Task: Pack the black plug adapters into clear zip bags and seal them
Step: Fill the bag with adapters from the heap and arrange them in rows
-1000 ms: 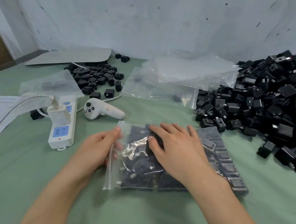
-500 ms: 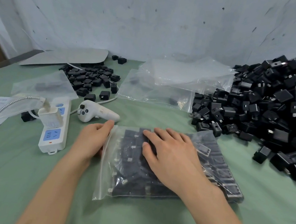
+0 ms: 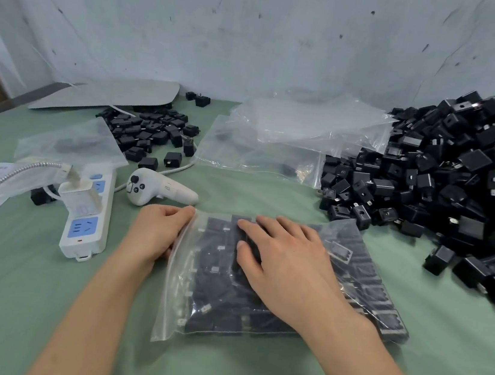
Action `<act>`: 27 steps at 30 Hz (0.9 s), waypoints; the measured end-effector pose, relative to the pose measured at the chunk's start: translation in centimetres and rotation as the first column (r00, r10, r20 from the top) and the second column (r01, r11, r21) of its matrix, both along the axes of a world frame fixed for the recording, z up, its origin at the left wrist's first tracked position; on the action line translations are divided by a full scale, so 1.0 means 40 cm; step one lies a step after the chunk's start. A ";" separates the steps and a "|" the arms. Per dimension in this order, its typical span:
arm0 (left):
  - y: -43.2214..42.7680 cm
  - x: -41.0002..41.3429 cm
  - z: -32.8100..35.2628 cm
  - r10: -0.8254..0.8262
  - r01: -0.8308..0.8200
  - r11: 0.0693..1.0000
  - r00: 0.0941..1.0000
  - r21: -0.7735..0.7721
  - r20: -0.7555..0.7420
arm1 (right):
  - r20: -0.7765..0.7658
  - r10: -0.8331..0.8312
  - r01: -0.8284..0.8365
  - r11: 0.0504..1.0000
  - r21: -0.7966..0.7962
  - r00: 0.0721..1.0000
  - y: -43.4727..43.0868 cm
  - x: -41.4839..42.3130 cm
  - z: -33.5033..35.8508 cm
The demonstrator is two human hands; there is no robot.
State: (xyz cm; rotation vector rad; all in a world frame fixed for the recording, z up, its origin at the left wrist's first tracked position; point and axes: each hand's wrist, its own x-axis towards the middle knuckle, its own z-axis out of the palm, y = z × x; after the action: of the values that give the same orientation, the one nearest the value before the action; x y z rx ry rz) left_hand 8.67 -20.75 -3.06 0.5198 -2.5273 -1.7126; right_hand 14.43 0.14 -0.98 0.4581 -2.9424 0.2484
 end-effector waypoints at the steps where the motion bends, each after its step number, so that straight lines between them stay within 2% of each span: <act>1: -0.001 -0.001 0.000 -0.006 0.006 1.000 1.000 -0.005 0.001 | -0.002 0.000 0.000 1.000 0.002 1.000 0.000 0.000 0.000; 11: 0.000 -0.008 0.000 -0.025 0.025 0.999 1.000 -0.035 0.015 | -0.003 0.001 -0.001 1.000 0.001 1.000 -0.001 -0.002 0.001; 23: 0.012 -0.009 0.008 0.004 -0.004 1.000 1.000 0.017 0.016 | -0.010 0.006 -0.006 1.000 -0.012 1.000 0.000 -0.001 -0.001; 27: 0.003 -0.004 0.010 -0.050 0.050 0.999 0.999 -0.013 0.022 | -0.015 0.006 -0.006 1.000 -0.007 1.000 0.000 -0.003 -0.005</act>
State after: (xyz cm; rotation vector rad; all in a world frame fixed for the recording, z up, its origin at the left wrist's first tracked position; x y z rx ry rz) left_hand 8.49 -20.62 -2.67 0.4814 -2.5868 -1.7139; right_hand 14.30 0.15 -1.19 0.4660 -2.9255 0.2550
